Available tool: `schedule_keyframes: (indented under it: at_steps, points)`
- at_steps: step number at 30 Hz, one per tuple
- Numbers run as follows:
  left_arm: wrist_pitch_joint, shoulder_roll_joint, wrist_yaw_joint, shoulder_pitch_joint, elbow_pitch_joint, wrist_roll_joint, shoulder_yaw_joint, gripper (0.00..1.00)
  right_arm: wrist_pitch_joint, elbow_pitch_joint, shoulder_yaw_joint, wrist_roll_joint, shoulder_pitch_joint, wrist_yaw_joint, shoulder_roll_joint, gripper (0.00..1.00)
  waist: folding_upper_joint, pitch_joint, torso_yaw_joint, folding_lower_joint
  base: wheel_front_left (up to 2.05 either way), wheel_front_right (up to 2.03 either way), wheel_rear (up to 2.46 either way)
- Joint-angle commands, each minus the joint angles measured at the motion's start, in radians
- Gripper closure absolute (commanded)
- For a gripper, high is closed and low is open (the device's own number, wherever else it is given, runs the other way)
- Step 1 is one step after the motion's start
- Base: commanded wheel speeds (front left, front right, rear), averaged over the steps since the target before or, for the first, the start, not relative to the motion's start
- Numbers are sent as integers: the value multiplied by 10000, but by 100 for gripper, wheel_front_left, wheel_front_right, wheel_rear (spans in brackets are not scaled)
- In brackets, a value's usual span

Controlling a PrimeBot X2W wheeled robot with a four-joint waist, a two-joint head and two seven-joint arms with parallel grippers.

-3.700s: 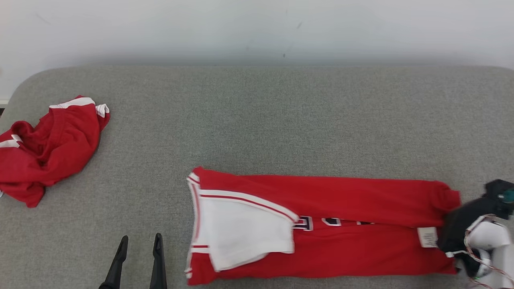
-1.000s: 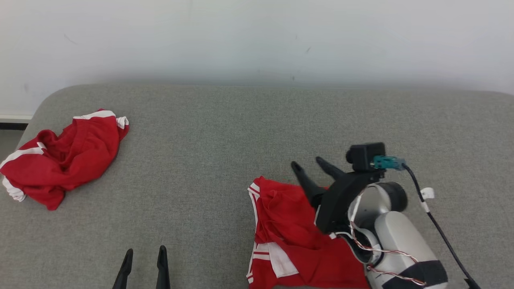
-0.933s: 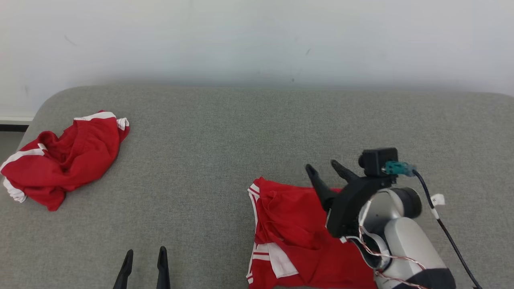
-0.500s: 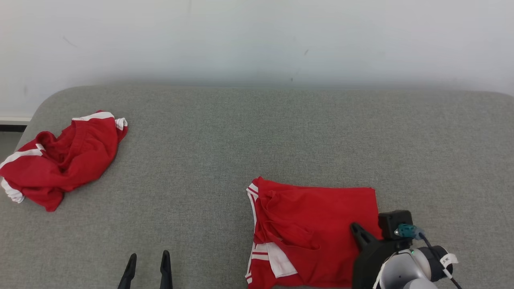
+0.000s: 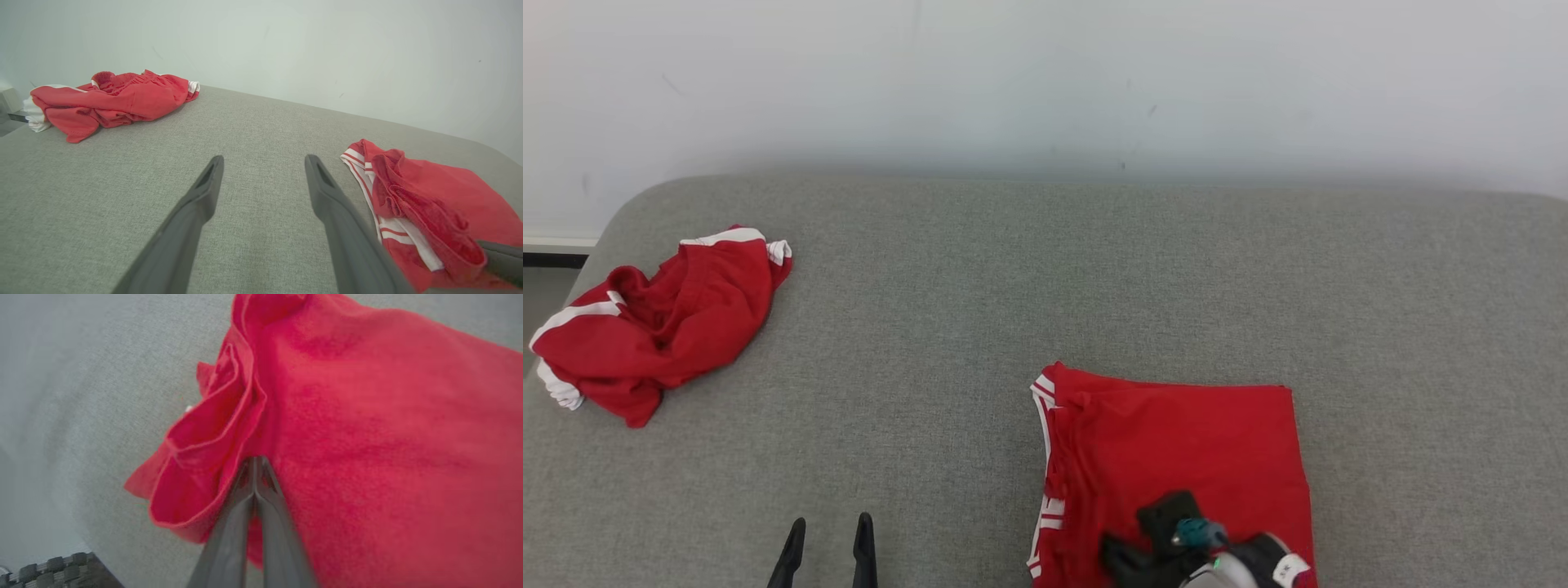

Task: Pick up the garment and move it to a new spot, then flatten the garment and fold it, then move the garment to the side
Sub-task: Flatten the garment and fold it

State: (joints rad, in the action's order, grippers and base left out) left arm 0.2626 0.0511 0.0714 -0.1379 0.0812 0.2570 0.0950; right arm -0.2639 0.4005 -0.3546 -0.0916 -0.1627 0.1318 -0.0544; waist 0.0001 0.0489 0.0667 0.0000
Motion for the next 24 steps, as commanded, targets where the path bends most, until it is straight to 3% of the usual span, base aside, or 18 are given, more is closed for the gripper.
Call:
schedule_keyframes:
  at_steps: [1, 7, 11, 15, 20, 24]
  points:
    - [28, -13, 42, -35, 3, -6, -35, 0, -1, 23, -457, -385, -68, -23, 67, 100, -1, -29, 32, 0, 0, 0, 0]
    - [28, -13, 43, -67, 21, -51, -135, 0, -222, -270, -2449, -1792, -164, -25, 51, 100, -1, 0, 62, 0, 0, 0, 0]
    - [28, -13, 8, 0, -17, -3, -123, 0, -43, -810, -2725, -2636, -328, -23, 56, 100, -1, 61, 47, 0, 0, 0, 0]
    - [28, -13, -12, 39, -31, 60, -59, 0, 165, -1216, -1945, -2499, -655, -25, 43, 100, -1, 119, 38, 0, 0, 0, 0]
    - [28, -13, -77, 104, -46, 139, 17, 0, -102, -1163, 55, -1494, -922, -25, 53, 100, -1, 192, 92, 0, 0, 0, 0]
    - [28, -13, -82, 174, -127, 117, 52, 0, -355, -897, 1018, -1023, -1222, -23, 69, 100, -1, 280, 190, 0, 0, 0, 0]
